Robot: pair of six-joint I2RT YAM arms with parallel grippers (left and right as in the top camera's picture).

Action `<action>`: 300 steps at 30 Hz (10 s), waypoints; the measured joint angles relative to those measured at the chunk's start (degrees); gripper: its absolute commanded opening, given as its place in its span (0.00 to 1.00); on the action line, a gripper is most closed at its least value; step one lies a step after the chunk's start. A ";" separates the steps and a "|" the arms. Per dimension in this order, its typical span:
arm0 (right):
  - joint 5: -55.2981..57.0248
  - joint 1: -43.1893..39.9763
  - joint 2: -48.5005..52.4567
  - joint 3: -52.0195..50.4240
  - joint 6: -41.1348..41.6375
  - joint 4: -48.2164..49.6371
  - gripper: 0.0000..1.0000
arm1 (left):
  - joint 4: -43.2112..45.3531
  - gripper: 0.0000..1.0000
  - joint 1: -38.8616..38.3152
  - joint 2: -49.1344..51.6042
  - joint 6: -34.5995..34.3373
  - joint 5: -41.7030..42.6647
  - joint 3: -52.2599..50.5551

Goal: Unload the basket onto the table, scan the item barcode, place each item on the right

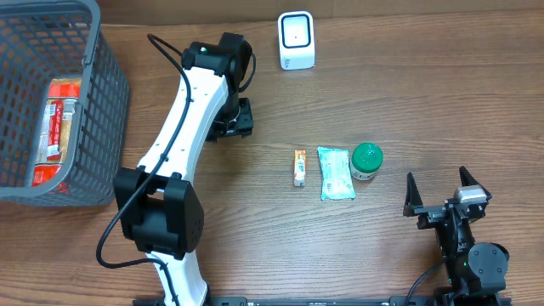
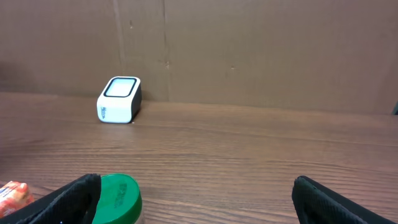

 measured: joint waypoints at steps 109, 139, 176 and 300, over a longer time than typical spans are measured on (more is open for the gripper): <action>0.00 0.00 0.00 0.00 0.00 0.04 1.00 | 27.78 0.07 56.61 24.96 48.70 12.72 17.38; 0.02 0.00 0.00 0.00 0.02 0.02 1.00 | 30.75 0.04 53.68 -22.67 22.29 15.61 14.91; 0.00 0.00 0.00 0.00 0.00 0.04 1.00 | 35.69 0.04 -7.04 -25.64 -5.90 6.78 -40.33; 0.02 0.00 0.00 0.00 0.02 0.04 1.00 | 44.22 0.09 -11.26 -14.05 7.34 2.19 -41.83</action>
